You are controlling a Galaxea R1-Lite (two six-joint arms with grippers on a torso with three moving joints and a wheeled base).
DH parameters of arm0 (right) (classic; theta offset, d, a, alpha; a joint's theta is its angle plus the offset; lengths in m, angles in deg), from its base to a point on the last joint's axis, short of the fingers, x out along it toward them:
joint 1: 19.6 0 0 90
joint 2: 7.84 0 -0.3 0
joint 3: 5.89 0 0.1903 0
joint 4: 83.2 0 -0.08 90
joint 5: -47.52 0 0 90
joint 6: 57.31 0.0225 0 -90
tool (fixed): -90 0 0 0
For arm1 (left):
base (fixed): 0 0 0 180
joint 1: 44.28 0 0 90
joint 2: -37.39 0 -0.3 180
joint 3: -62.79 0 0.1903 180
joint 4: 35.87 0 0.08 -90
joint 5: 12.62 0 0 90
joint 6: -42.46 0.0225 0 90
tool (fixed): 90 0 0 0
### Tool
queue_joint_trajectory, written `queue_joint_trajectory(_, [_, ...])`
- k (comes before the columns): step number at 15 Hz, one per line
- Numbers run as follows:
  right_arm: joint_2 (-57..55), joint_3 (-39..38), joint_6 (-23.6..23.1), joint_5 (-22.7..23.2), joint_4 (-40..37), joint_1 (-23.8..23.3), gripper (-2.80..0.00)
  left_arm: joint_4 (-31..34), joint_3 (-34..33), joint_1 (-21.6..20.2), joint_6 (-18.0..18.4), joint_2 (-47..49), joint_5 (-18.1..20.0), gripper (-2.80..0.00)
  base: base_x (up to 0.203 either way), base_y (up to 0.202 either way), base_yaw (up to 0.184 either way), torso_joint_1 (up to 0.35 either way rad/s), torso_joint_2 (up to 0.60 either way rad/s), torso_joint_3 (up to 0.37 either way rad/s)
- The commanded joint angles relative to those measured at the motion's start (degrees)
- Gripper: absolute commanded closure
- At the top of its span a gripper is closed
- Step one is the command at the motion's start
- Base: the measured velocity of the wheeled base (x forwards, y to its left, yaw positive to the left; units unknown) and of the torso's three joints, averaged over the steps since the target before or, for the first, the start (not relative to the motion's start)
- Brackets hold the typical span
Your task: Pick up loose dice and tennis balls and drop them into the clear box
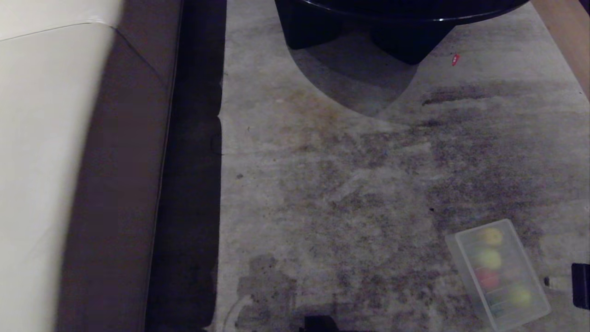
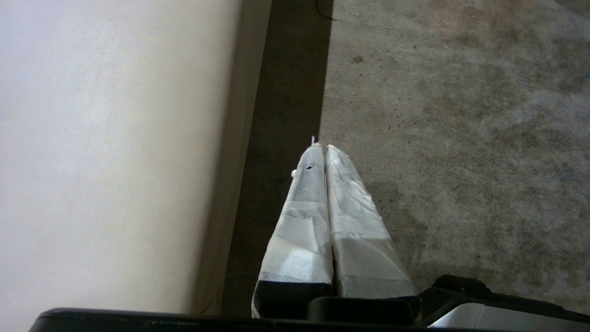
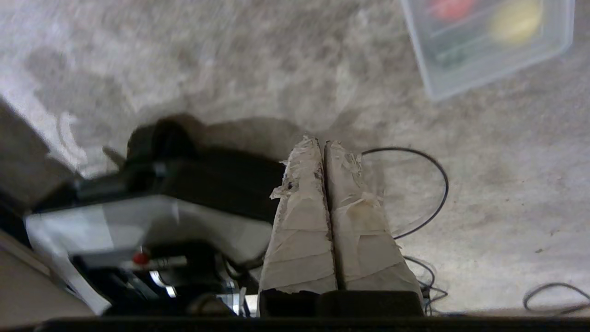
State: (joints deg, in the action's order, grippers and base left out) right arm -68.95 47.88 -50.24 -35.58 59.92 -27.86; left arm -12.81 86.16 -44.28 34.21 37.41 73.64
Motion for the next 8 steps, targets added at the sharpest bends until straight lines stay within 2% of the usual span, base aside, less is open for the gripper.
queue_joint_trajectory(1, [16.5,-7.0,0.5,-0.8,-0.3,2.9,0.0,0.0,0.0,0.0,-0.1,0.0,0.0,0.0,0.0,0.0,0.0,0.0,0.0,0.0])
queue_joint_trajectory(4, [29.8,-14.7,0.2,-1.6,-0.9,6.0,0.0,0.0,0.0,0.0,-0.1,0.1,0.0,0.0,0.0,0.0,0.0,0.0,0.0,0.0])
queue_joint_trajectory(8, [46.9,-21.4,-2.9,-3.5,-1.3,8.0,0.0,0.0,0.0,0.0,-0.1,0.1,0.0,0.0,0.0,0.0,0.0,0.0,0.0,0.0])
